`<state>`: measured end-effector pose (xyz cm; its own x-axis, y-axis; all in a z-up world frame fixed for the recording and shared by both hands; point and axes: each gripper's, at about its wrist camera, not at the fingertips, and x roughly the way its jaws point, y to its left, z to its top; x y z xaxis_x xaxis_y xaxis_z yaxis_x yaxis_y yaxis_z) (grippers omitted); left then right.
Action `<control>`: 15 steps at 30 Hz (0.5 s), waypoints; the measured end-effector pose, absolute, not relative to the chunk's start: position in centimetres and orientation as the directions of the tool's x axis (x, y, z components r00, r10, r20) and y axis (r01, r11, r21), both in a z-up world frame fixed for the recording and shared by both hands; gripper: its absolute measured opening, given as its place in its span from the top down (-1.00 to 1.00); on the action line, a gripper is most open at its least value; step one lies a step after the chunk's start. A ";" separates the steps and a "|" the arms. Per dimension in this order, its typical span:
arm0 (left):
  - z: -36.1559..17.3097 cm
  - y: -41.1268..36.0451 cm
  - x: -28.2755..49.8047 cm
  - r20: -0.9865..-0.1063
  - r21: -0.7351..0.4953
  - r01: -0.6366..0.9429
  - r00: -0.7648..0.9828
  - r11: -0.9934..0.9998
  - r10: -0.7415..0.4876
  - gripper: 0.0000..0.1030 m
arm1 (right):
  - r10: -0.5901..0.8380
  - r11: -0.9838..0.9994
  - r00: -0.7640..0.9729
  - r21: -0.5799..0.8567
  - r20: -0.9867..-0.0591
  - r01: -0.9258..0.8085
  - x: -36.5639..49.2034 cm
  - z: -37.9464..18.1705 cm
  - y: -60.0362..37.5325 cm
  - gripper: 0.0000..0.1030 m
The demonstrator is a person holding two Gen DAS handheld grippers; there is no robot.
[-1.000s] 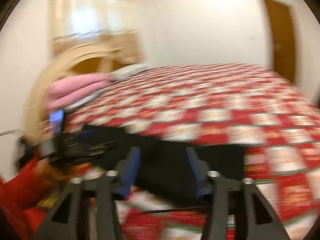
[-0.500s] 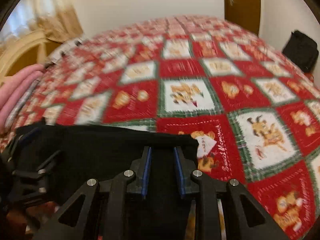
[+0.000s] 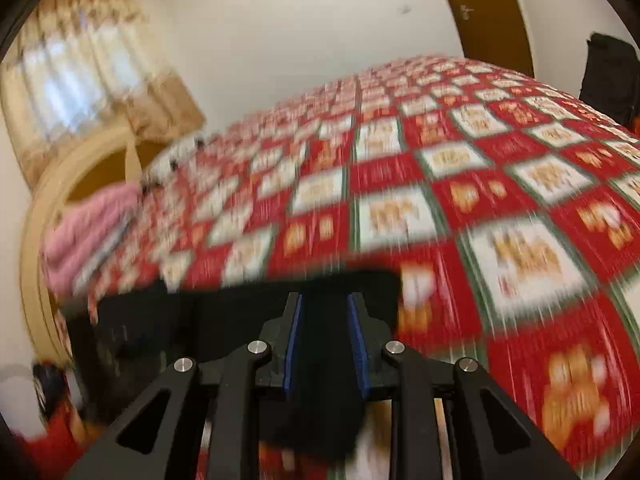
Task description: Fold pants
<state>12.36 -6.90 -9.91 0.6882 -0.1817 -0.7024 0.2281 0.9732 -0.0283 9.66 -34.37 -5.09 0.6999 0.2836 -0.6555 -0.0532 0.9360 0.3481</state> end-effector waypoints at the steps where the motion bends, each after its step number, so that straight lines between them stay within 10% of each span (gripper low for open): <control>1: -9.9 -6.9 12.4 -0.702 -0.031 0.229 0.688 0.973 -0.184 -1.00 | 0.280 0.943 0.660 0.327 -0.697 -0.056 8.5 -6.2 -33.9 0.52; 9: -9.0 -6.1 12.1 -0.705 -0.017 0.263 0.681 0.965 -0.198 -1.00 | 0.219 0.954 0.675 0.300 -0.705 0.004 6.2 -7.4 -33.8 0.52; 13: -8.0 -2.1 10.9 -0.658 -0.008 0.217 0.734 0.976 -0.168 -1.00 | 0.323 0.928 0.758 0.346 -0.567 -0.137 4.5 -2.0 -32.2 0.48; 15: -8.1 0.3 10.4 -0.658 -0.003 0.171 0.742 0.985 -0.131 -1.00 | 0.374 0.912 0.755 0.360 -0.539 -0.194 4.6 -0.5 -30.5 0.03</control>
<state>10.43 0.27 -8.14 0.7418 -0.1308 -0.6577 0.1707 0.9853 -0.0035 4.61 -30.53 -0.48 0.7550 0.3736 -0.5389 -0.1943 0.9123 0.3604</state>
